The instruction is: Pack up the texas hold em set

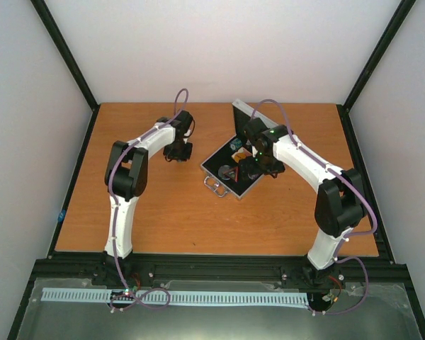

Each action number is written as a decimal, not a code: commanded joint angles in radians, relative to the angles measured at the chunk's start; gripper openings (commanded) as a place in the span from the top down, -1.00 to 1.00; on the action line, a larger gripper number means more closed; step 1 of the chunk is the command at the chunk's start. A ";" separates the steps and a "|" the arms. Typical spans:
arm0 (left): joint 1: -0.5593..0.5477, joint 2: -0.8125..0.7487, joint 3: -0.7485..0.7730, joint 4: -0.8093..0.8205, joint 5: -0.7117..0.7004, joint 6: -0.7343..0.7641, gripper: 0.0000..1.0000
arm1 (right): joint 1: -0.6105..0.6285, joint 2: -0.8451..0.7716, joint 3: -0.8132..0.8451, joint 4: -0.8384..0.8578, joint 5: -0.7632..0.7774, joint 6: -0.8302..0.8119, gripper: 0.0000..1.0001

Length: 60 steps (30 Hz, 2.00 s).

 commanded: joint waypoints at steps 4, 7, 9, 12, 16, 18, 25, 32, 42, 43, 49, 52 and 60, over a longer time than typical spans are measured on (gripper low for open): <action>0.006 -0.020 -0.007 -0.032 -0.007 0.014 -0.10 | -0.008 -0.016 -0.003 0.012 -0.011 0.012 -1.00; 0.006 -0.031 0.019 -0.048 -0.009 0.019 -0.25 | -0.008 -0.013 -0.001 0.012 -0.008 0.011 -1.00; 0.006 -0.019 0.050 -0.068 -0.017 0.024 -0.26 | -0.008 -0.011 0.001 0.012 -0.010 0.010 -1.00; 0.006 0.009 0.102 -0.103 -0.025 0.031 -0.26 | -0.008 -0.003 0.012 0.008 -0.010 0.006 -1.00; 0.006 -0.015 0.124 -0.109 -0.035 0.033 -0.27 | -0.008 0.004 0.025 0.004 -0.005 0.002 -1.00; 0.006 -0.021 0.135 -0.111 -0.050 0.034 -0.28 | -0.009 0.010 0.028 0.004 -0.006 0.000 -1.00; 0.007 0.041 0.154 -0.139 -0.042 0.035 -0.31 | -0.008 0.027 0.051 0.000 -0.008 -0.008 -1.00; 0.018 0.059 0.141 -0.127 -0.022 0.034 -0.31 | -0.008 0.022 0.043 0.000 -0.002 -0.008 -1.00; 0.043 0.061 0.107 -0.097 0.007 0.047 -0.32 | -0.008 0.026 0.029 0.008 -0.014 -0.007 -1.00; 0.043 0.060 0.100 -0.096 0.012 0.047 -0.33 | -0.008 0.028 0.032 0.008 -0.013 -0.007 -1.00; 0.043 0.058 0.066 -0.092 0.033 0.049 -0.33 | -0.008 0.030 0.033 0.010 -0.018 -0.004 -1.00; 0.043 0.058 0.050 -0.090 0.024 0.040 -0.26 | -0.008 0.030 0.035 0.011 -0.020 -0.001 -1.00; 0.043 0.062 0.003 -0.080 0.022 0.032 -0.04 | -0.008 0.026 0.036 0.012 -0.021 0.004 -1.00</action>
